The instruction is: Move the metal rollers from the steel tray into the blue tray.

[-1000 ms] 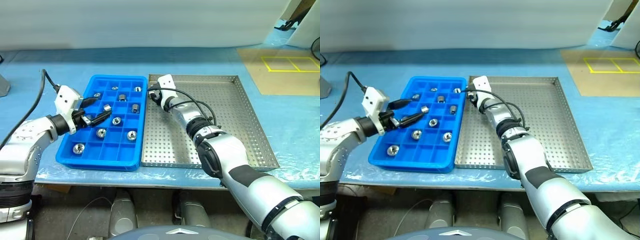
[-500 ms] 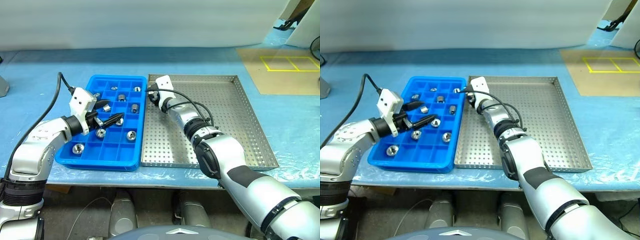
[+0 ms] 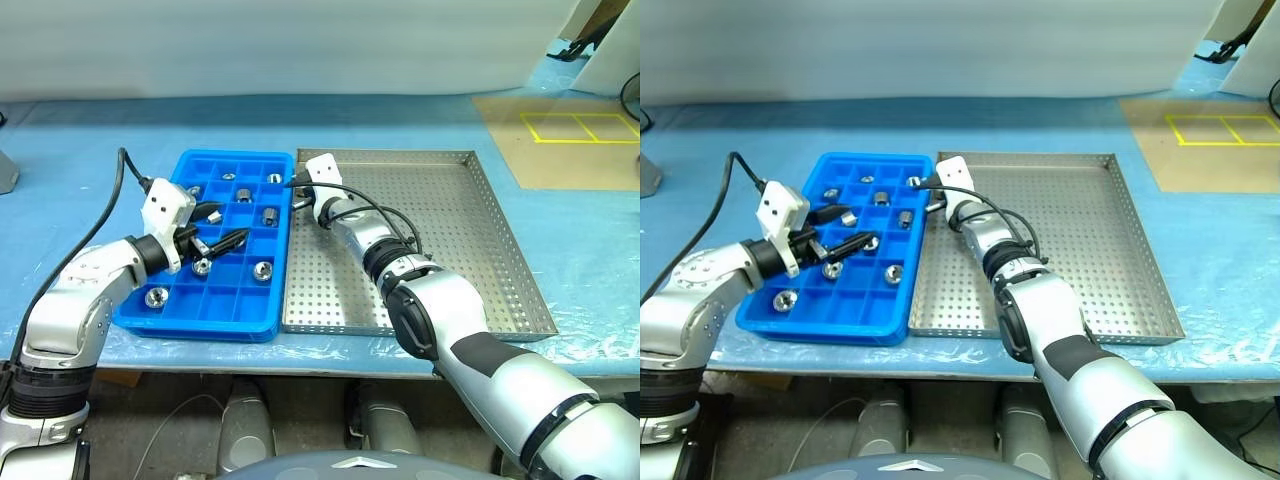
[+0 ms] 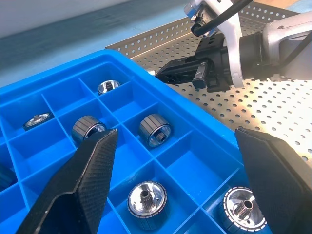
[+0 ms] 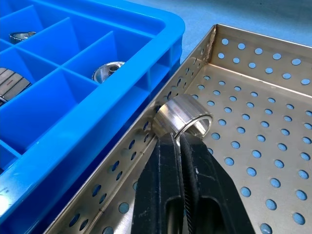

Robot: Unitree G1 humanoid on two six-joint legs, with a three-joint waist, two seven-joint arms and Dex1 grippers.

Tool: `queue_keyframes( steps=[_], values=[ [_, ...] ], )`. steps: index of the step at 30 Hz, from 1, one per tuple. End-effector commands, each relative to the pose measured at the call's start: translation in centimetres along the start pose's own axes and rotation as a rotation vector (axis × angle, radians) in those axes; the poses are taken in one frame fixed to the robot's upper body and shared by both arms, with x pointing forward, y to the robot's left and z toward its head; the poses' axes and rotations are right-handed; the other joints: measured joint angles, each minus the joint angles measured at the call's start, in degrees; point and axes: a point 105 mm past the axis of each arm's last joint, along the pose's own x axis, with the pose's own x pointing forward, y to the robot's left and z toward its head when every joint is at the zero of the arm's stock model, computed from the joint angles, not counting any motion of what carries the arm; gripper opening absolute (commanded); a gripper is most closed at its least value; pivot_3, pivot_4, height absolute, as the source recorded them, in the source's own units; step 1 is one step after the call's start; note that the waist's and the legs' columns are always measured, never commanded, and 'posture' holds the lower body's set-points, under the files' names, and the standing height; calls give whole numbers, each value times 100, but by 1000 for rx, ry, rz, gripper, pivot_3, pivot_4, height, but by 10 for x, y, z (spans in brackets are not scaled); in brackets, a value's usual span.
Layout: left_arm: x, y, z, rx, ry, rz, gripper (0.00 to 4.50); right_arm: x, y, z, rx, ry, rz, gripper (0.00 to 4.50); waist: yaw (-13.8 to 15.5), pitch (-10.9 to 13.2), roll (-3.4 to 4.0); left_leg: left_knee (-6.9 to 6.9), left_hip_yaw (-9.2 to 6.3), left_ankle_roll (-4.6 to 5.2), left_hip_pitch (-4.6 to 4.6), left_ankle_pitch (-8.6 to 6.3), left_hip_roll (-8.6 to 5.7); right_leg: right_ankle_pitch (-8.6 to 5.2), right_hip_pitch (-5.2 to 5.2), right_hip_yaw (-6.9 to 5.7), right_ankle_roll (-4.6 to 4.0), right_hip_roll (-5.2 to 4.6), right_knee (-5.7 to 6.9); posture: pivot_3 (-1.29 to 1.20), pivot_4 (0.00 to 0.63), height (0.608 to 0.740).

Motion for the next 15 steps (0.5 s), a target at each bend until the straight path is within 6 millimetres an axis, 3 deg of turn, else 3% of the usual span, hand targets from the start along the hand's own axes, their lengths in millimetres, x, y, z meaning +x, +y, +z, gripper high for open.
queue_keyframes(
  steps=[1, 15],
  values=[
    [-2, -2, 14, 39, -43, 3, 4045, 2, 4, 24, -24, -57, 10, 63, 6, 0, 0, 0, 0, 0, 0, 0, 0, 0, 0, 0, 0, 0, 0, 132, 150, 740],
    [-1, 5, 14, 51, -44, 20, 4045, 1, 4, 26, -49, -64, 18, 63, 13, 0, 0, 0, -2, 0, -1, 0, -1, 0, 0, -1, 0, 0, 0, 124, 150, 740]
  ],
)
